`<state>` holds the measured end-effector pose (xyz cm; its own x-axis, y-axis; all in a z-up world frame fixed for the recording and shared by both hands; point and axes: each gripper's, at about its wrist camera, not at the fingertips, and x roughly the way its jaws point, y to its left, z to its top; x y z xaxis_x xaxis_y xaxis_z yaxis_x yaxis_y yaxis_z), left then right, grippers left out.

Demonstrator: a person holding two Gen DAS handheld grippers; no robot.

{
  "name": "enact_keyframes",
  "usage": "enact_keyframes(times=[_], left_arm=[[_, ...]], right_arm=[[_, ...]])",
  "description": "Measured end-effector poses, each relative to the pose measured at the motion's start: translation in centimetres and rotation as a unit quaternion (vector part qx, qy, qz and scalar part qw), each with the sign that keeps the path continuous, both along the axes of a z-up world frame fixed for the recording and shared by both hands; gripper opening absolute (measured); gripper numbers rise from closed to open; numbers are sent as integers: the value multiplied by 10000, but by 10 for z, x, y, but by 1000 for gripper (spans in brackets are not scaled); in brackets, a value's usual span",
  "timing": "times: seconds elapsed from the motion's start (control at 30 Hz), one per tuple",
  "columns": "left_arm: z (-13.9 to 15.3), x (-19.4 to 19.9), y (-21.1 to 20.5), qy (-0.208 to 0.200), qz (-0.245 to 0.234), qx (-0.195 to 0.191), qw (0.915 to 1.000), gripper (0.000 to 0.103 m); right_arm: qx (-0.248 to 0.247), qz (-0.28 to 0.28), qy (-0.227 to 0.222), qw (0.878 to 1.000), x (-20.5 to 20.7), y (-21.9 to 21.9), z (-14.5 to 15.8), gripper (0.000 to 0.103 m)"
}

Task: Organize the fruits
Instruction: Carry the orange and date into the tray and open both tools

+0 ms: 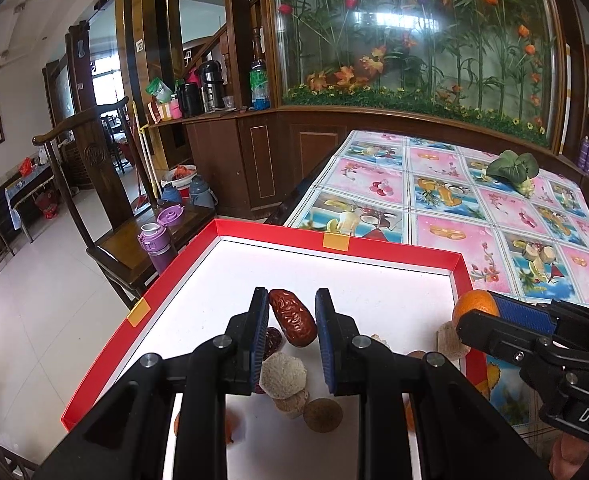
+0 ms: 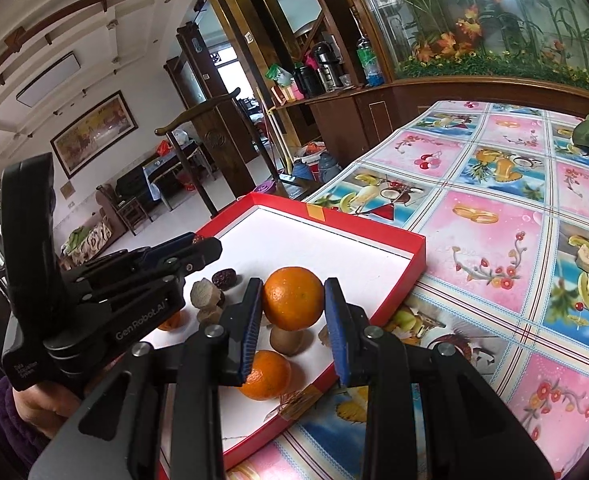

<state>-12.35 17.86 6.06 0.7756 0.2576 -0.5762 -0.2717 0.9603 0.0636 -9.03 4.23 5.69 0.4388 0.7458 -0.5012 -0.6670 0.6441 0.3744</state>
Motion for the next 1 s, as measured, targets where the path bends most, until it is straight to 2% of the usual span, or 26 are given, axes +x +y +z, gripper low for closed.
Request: enact_keyframes(times=[0.63, 1.0], left_arm=[[-3, 2, 0, 44, -1, 33, 10000, 23], [-8, 9, -3, 360, 27, 197, 9992, 23]], right_arm=[[-230, 98, 26, 9997, -2, 8, -6, 33], [-471, 222, 116, 9986, -2, 17, -14, 35]])
